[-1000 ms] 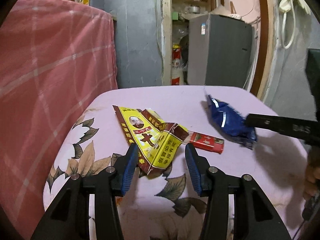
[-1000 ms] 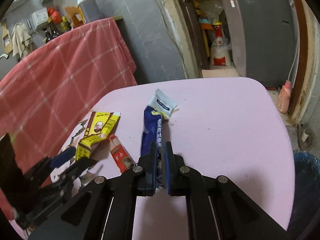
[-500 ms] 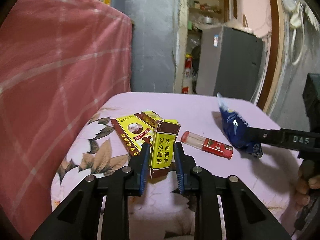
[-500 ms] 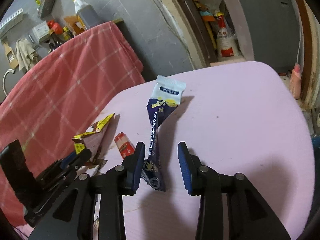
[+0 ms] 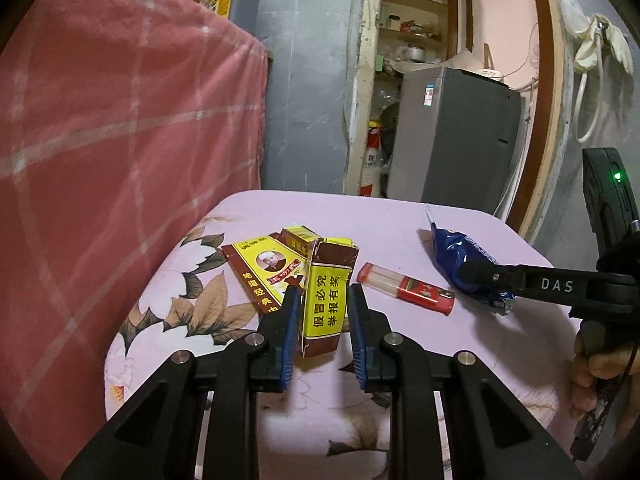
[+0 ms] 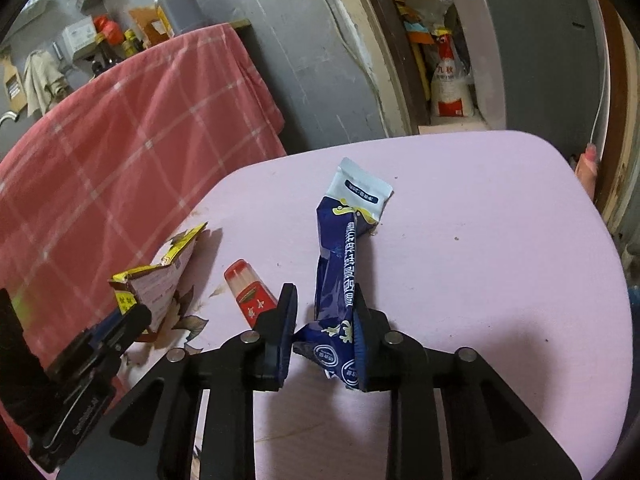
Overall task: Collect trash
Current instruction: 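Grasp the yellow-and-red box with the left tool while the right lifts the blue tube, then carry the yellow-and-red box and blue tube over the blue bin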
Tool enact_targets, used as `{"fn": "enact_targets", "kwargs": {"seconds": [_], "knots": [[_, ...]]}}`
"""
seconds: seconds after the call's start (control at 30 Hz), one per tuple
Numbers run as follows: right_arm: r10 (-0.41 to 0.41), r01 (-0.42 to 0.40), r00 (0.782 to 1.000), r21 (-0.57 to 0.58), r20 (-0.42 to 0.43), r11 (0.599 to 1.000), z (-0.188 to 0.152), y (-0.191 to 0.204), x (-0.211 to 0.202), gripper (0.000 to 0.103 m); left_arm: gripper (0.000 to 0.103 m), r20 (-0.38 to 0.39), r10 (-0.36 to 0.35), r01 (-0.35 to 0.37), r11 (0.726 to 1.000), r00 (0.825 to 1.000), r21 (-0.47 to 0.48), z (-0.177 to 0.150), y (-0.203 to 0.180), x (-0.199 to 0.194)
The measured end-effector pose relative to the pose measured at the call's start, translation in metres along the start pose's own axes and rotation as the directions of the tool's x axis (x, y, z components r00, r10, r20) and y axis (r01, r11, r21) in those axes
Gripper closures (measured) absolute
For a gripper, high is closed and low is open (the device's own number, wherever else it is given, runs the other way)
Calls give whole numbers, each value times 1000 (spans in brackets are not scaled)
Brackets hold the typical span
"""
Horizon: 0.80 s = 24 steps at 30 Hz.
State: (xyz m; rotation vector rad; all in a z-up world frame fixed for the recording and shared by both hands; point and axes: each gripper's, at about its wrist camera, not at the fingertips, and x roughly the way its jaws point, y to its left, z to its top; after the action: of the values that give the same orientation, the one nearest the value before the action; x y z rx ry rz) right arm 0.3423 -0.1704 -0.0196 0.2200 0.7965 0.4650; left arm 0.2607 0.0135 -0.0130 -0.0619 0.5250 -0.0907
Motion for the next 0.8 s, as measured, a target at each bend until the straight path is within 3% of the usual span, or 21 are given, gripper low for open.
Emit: {"fn": "enact_targets", "kwargs": {"seconds": [0.43, 0.8], "knots": [[-34, 37, 990, -18, 138, 999, -17, -8, -34, 88, 84, 75, -17, 15, 1000, 997, 27, -2, -20, -12], [-134, 148, 940, -23, 312, 989, -33, -29, -108, 88, 85, 162, -107, 94, 992, 981, 89, 8, -79, -38]]}}
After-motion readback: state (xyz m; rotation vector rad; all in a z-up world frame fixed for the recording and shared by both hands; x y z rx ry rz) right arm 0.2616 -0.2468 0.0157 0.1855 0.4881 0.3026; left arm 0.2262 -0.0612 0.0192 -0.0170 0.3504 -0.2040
